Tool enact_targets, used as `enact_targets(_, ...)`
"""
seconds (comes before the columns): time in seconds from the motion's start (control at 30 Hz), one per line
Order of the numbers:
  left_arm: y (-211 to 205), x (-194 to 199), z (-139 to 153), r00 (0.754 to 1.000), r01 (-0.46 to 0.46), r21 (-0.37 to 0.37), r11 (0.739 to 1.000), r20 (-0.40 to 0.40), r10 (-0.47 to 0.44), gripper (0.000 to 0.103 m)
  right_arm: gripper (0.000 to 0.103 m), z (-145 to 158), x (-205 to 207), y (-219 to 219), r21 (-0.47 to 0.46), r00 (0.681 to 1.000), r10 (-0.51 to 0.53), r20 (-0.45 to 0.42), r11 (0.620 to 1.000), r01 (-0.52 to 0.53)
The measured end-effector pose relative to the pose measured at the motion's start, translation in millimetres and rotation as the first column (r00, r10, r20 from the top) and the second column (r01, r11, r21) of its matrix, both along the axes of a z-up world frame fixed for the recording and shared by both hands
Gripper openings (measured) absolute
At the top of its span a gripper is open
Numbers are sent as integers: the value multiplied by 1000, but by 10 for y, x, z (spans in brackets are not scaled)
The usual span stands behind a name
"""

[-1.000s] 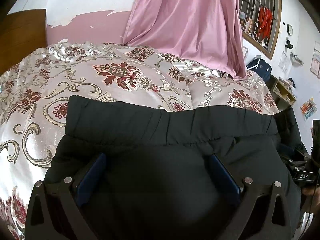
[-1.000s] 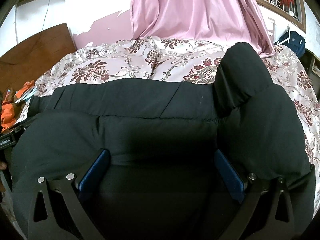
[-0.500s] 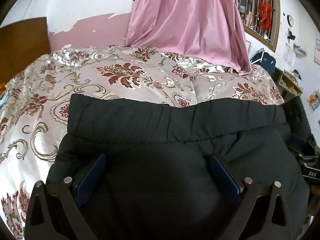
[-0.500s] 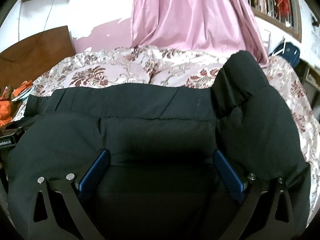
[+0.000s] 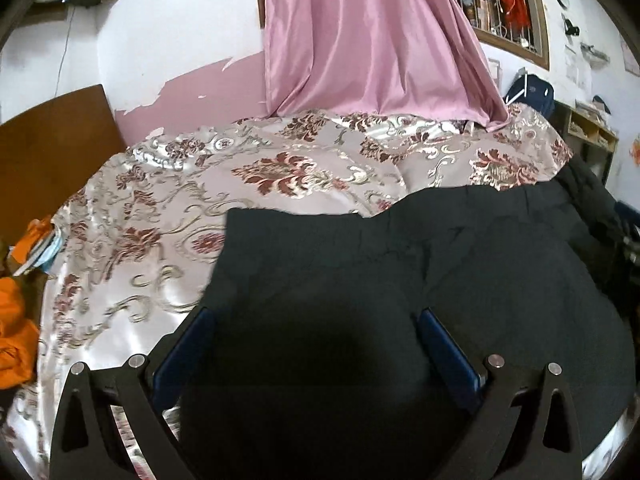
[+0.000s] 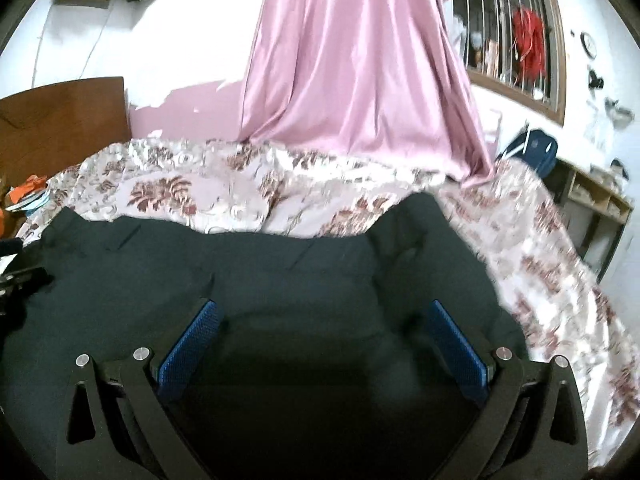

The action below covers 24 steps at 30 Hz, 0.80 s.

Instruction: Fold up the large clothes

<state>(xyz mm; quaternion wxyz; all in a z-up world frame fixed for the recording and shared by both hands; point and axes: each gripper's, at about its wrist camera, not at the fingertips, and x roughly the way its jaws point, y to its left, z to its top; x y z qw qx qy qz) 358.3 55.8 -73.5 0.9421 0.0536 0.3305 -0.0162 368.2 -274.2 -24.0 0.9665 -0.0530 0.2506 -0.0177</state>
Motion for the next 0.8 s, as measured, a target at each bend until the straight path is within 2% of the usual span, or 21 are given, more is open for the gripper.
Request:
enact_targets(0.13, 312, -8, 22, 998, -45, -7, 999, -34, 45, 103, 102, 112, -57, -173, -14, 1000, -2, -14, 1000, 2)
enact_targets(0.23, 588, 70, -45, 993, -68, -38, 997, -100, 64, 103, 102, 147, -144, -393, 10, 999, -40, -17, 999, 40)
enact_targets(0.33, 737, 163, -158, 986, -41, -122, 992, -167, 20, 103, 102, 94, -156, -700, 55, 993, -105, -52, 993, 108)
enact_targets(0.4, 795, 224, -258, 976, -33, -198, 980, -217, -11, 103, 102, 23, -172, -919, 97, 985, -157, -70, 982, 163)
enact_targets(0.47, 796, 269, -360, 965, -36, -241, 970, -261, -29, 103, 102, -64, -167, -1065, 120, 979, -183, -88, 974, 193)
enact_targets(0.57, 768, 310, -425, 965, -20, -251, 968, -257, -46, 103, 102, -297, -52, -1135, 152, 976, -129, -175, 976, 156)
enact_targets(0.67, 725, 331, -451, 965, 4, -238, 971, -252, -65, 103, 102, -429, 27, -1155, 195, 974, -65, -218, 975, 109)
enact_targets(0.8, 700, 355, -467, 966, 23, -236, 971, -246, -83, 103, 102, -581, 99, -1403, 378, 964, 2, -264, 920, 101)
